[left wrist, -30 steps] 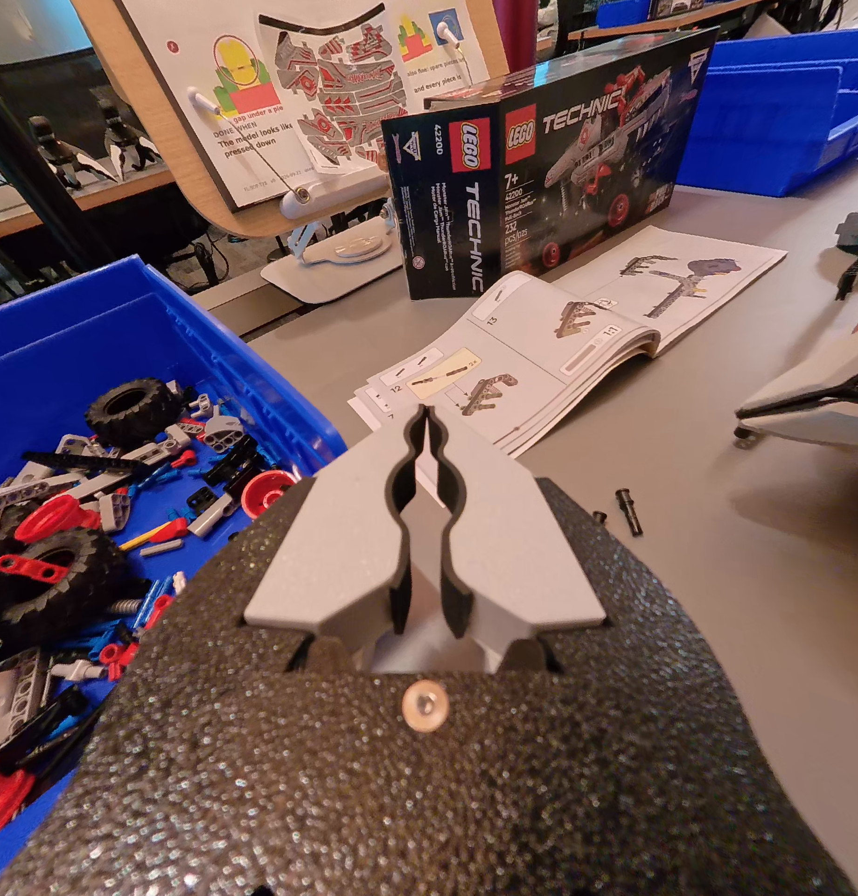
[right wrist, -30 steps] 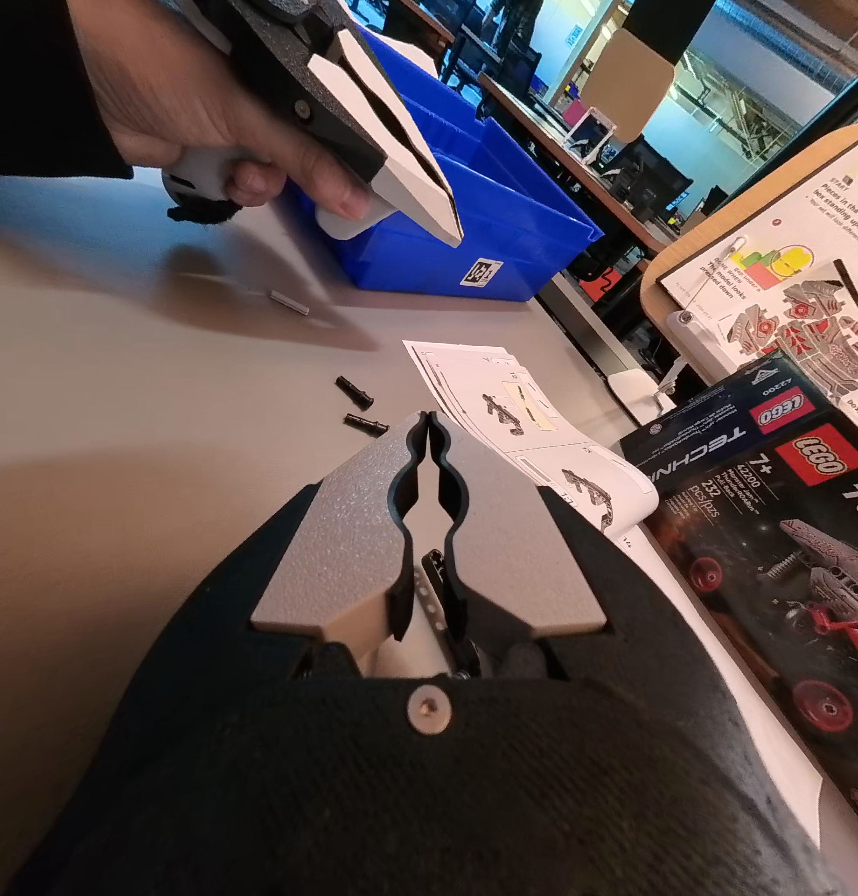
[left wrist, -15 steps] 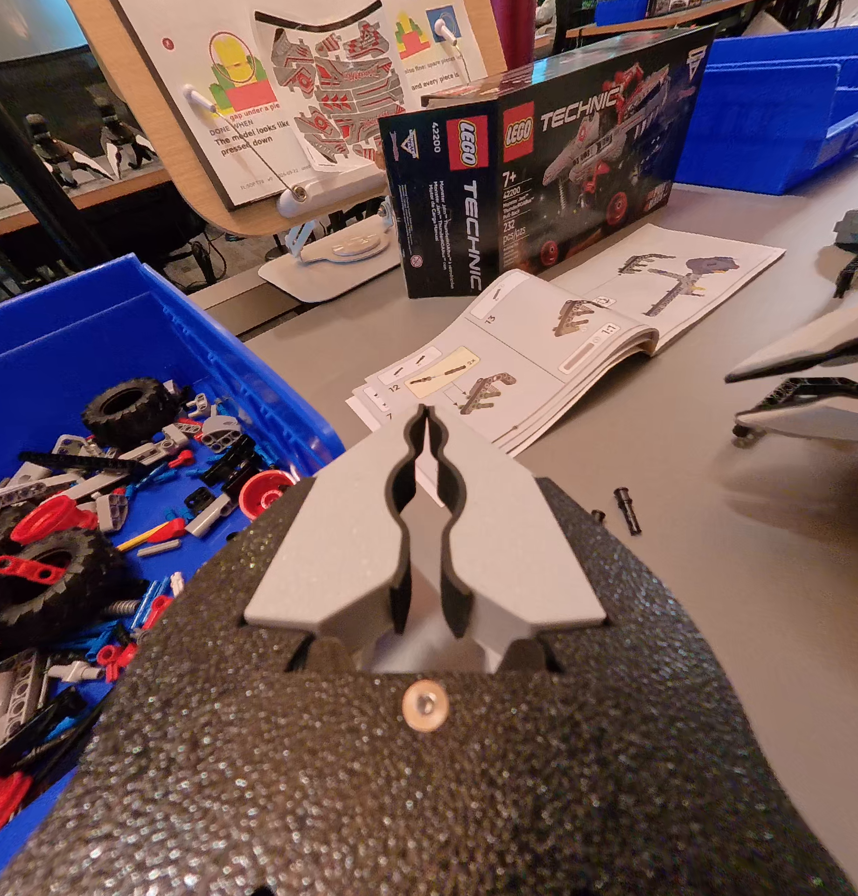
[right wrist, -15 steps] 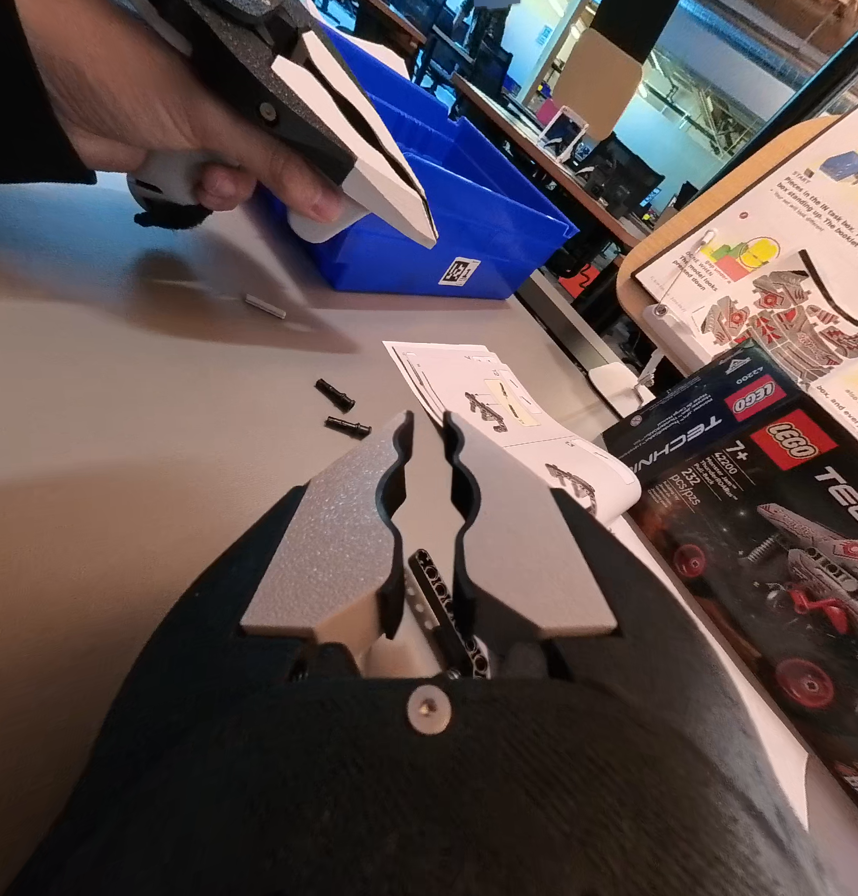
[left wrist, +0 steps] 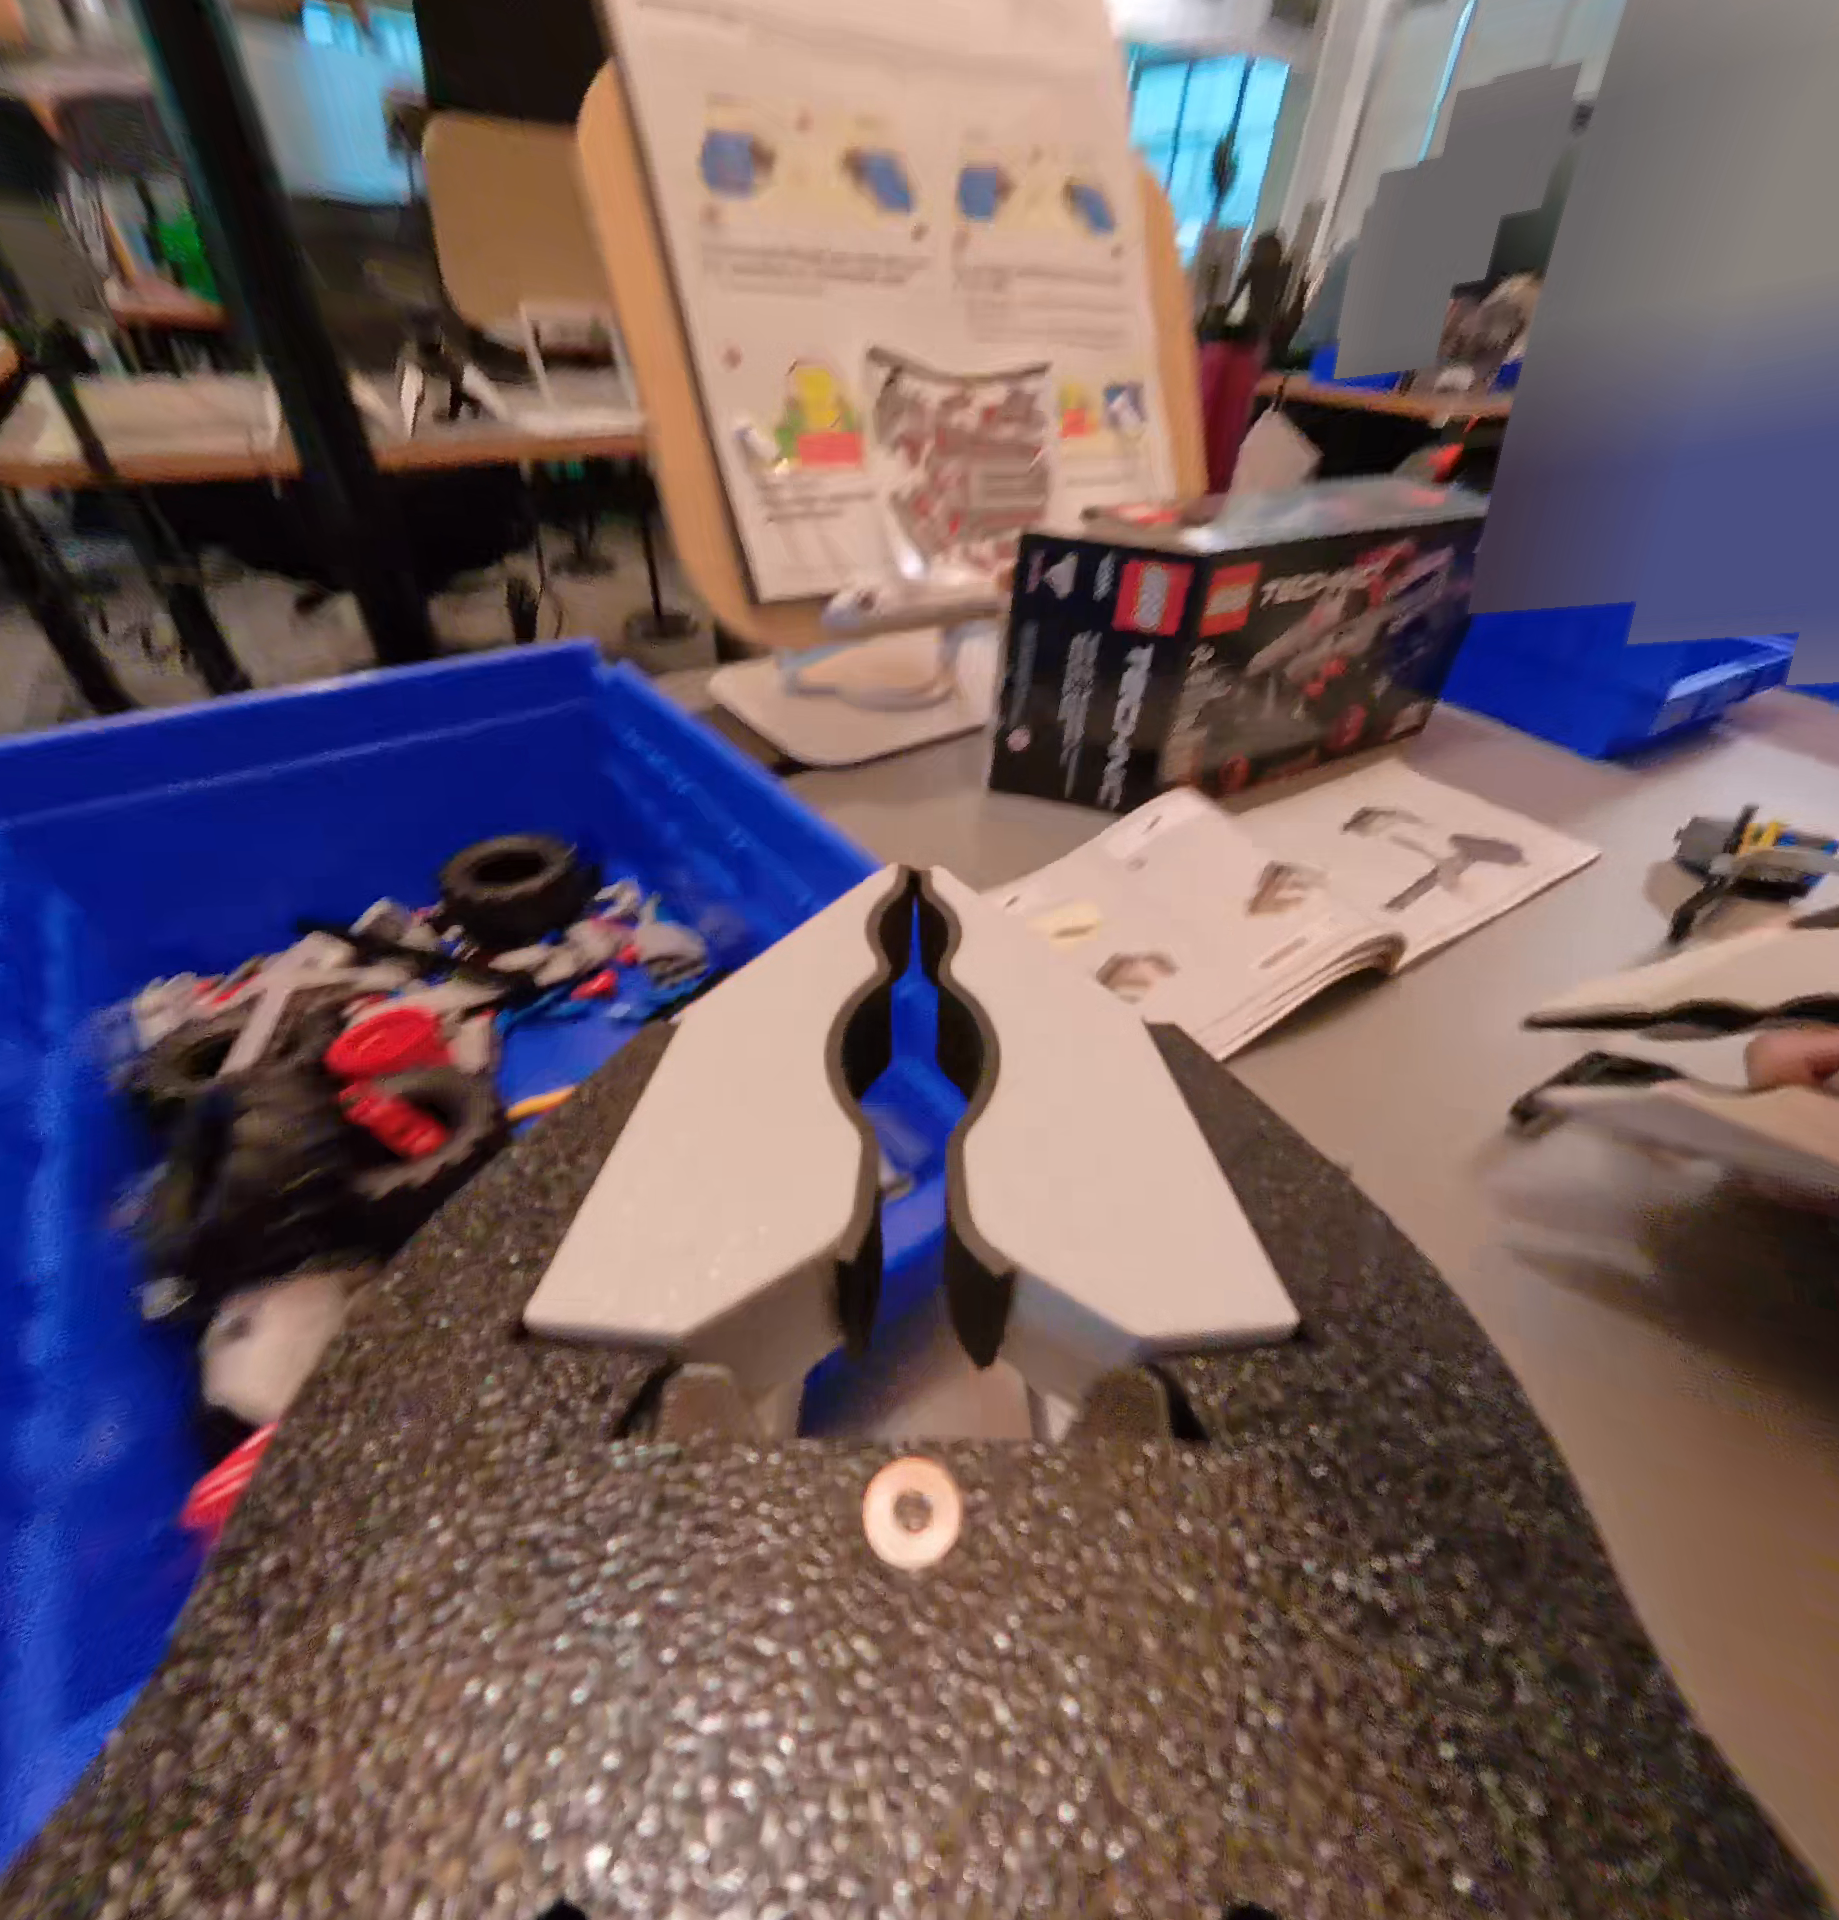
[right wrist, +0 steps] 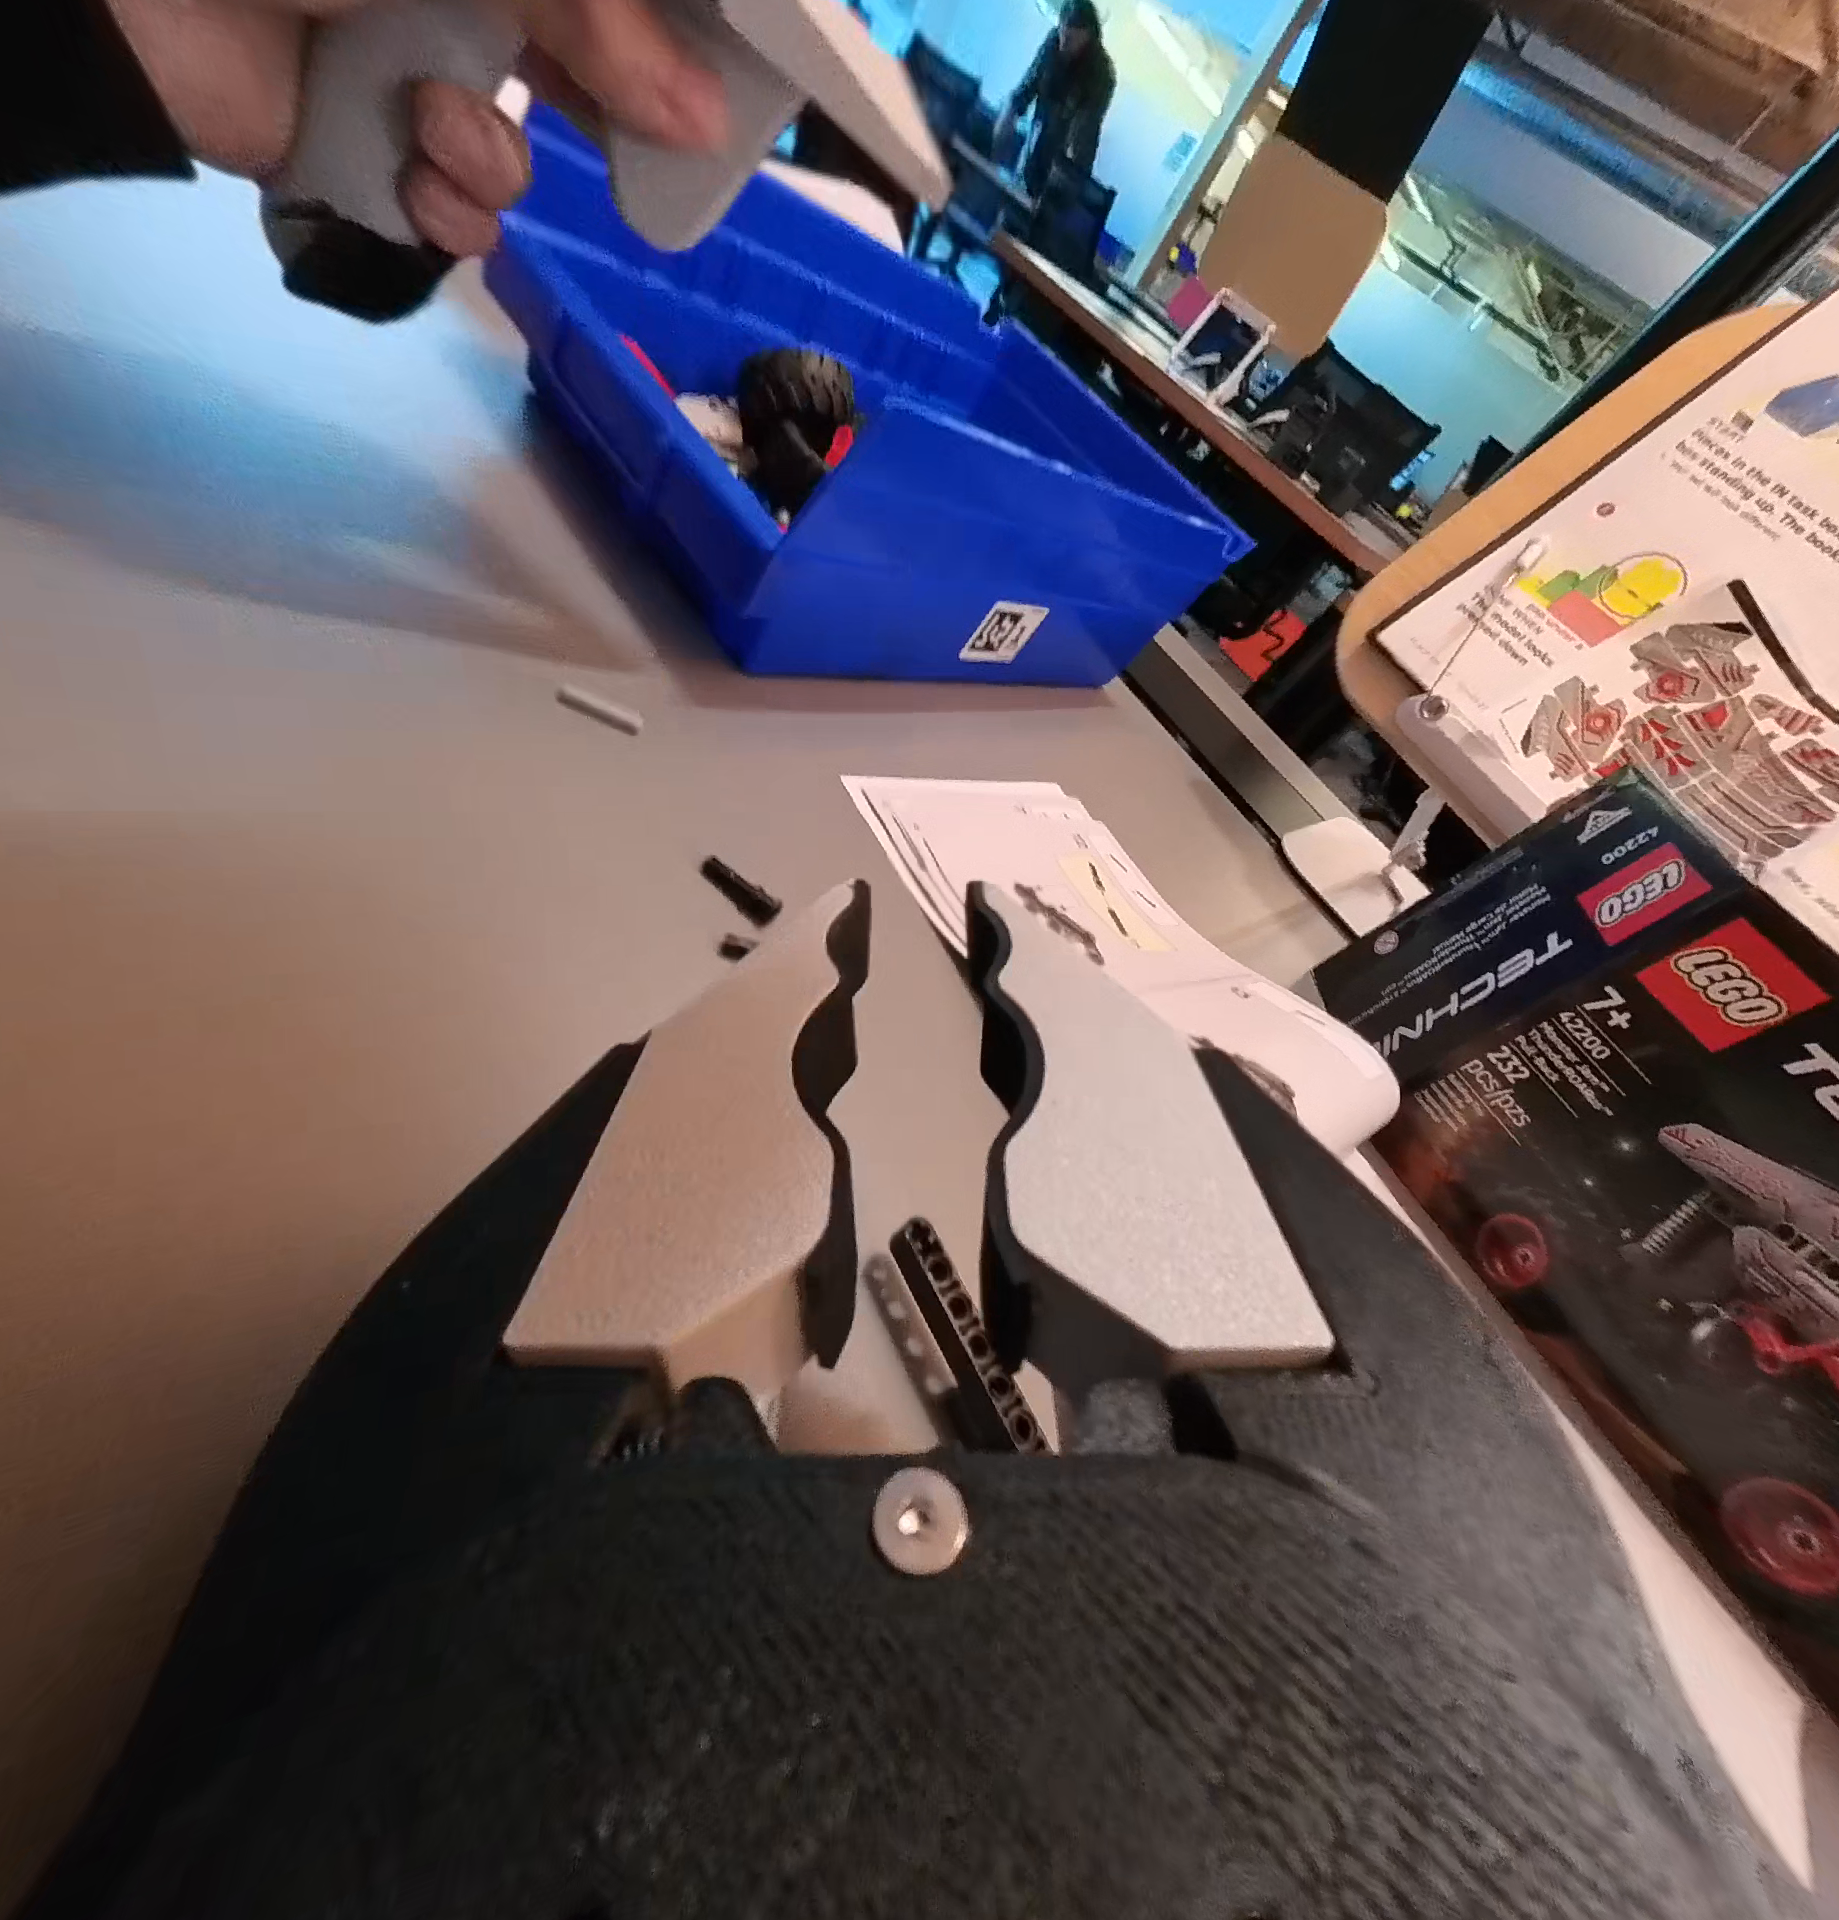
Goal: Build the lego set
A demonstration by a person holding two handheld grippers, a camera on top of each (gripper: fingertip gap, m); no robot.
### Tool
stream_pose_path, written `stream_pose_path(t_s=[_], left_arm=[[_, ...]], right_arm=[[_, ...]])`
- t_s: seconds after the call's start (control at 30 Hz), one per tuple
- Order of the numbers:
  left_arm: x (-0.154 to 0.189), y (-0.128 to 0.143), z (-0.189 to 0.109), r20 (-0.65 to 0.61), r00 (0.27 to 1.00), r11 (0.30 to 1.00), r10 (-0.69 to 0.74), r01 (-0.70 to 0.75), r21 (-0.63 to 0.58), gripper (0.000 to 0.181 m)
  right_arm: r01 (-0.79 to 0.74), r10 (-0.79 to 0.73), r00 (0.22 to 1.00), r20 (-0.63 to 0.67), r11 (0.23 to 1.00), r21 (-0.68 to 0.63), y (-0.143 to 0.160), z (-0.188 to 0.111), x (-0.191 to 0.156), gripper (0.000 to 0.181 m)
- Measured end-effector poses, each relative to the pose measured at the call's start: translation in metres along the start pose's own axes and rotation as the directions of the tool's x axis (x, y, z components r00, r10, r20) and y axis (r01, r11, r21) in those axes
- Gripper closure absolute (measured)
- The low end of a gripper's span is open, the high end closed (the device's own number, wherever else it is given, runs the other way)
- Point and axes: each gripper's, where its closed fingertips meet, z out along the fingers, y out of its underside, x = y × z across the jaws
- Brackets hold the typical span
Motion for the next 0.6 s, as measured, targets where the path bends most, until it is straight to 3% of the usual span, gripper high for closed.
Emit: stream_pose_path(t_s=[0.17,0.3,0.4,0.5,0.6], left_arm=[[-0.069,0.005,-0.024,0.042,0.995,0.953,0.09,-0.074,-0.294,0.177],[-0.101,0.006,-0.022,-0.014,0.969,0.788,0.248,-0.21,-0.579,0.17],[-0.118,0.007,-0.007,-0.102,0.939,0.677,0.327,-0.308,-0.668,0.171],[-0.128,0.022,0.006,-0.126,0.968,0.637,0.215,-0.237,-0.734,0.169],[-0.142,0.032,0.016,-0.107,0.967,0.582,0.231,-0.226,-0.782,0.17]], right_arm=[[-0.082,0.078,0.99,0.122,0.996,0.035,-0.011,0.002,-0.014,0.169],[-0.155,0.131,0.943,0.306,0.986,0.054,-0.032,0.007,-0.047,0.172],[-0.167,0.156,0.899,0.409,0.986,-0.007,-0.032,0.015,-0.071,0.179],[-0.142,0.146,0.879,0.453,0.989,-0.043,-0.031,0.021,-0.084,0.181],[-0.128,0.171,0.859,0.483,0.984,-0.121,-0.023,0.027,-0.092,0.181]])
